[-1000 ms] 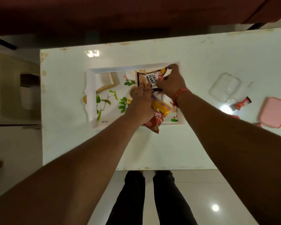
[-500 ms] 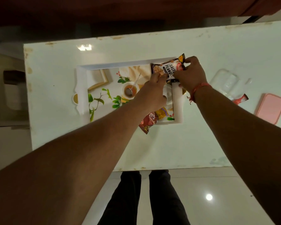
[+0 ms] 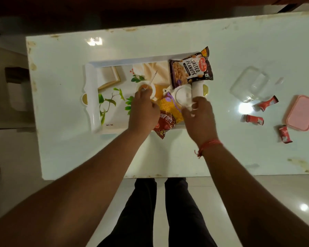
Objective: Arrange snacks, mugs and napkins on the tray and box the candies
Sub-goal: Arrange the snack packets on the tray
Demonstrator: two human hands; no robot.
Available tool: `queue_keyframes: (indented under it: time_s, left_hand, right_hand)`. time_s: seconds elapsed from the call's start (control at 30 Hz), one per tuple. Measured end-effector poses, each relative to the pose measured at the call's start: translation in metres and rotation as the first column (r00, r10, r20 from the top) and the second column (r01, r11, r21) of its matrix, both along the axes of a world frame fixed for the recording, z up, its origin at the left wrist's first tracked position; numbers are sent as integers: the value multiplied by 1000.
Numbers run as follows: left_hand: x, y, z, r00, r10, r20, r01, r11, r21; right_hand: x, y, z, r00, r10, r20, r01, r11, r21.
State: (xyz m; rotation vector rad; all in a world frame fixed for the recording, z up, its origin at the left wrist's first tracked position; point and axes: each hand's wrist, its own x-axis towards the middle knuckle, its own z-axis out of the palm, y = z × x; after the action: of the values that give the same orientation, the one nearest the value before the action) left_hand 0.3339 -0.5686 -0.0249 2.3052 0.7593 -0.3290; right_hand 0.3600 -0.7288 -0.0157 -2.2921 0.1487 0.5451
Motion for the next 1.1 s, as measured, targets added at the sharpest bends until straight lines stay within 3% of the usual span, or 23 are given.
queue_keyframes:
  time_s: [0.07,0.17,0.27,0.33,0.43,0.47,0.57,0.63,0.77,0.83,0.9,0.93,1.0,1.1]
  left_hand:
    - [-18,1,-6,993,-68,-91,73,996,47]
    - [-29,2,-14,970,-170,-174,181,982,48]
    - [-25,0,-11,978,-62,-201,31,988,-153]
    - [-24,-3,-7,978,-9,-209,-38,975,-220]
    - [-21,-9,-1,966,135,-219,-200,930,-308]
    - [-18,-13,1,934,247,-259,-333,864,-378]
    - [-12,-30,9,753,508,-418,-654,503,-565]
    - [-11,-46,18,714,509,-481,-692,412,-592]
    - [-14,-69,32,769,317,-555,-635,472,-612]
    - [-18,-72,29,835,327,-442,-540,644,-543]
    - [-22,-71,27,951,259,-166,-301,899,-319]
    - [-23,-71,28,985,164,-51,-171,963,-207]
    - [-21,-73,21,997,-56,60,63,991,-122]
    - [-16,-79,9,947,-319,34,321,944,-81]
  right_hand:
    - [-18,8,-7,993,81,-83,-82,997,-9]
    - [-20,20,-9,985,43,-169,-42,999,11]
    - [-12,27,-7,968,-108,-227,137,983,120]
    - [-9,28,0,921,-222,-321,306,921,241]
    - [-11,18,6,872,-247,-424,402,854,329]
    - [-12,13,7,857,-249,-451,432,824,366]
    - [-16,4,7,766,-279,-579,579,689,435]
    - [-20,5,6,764,-281,-581,572,711,408]
    - [-16,1,7,888,-327,-323,404,891,208]
    - [-6,-9,9,941,-292,-171,314,942,120]
    - [6,-17,9,982,-167,-90,171,984,44]
    - [12,-20,7,991,-106,-79,107,994,19]
    - [26,-24,2,997,-9,-79,7,1000,-24]
    - [41,-26,-4,995,94,-24,-96,989,-113]
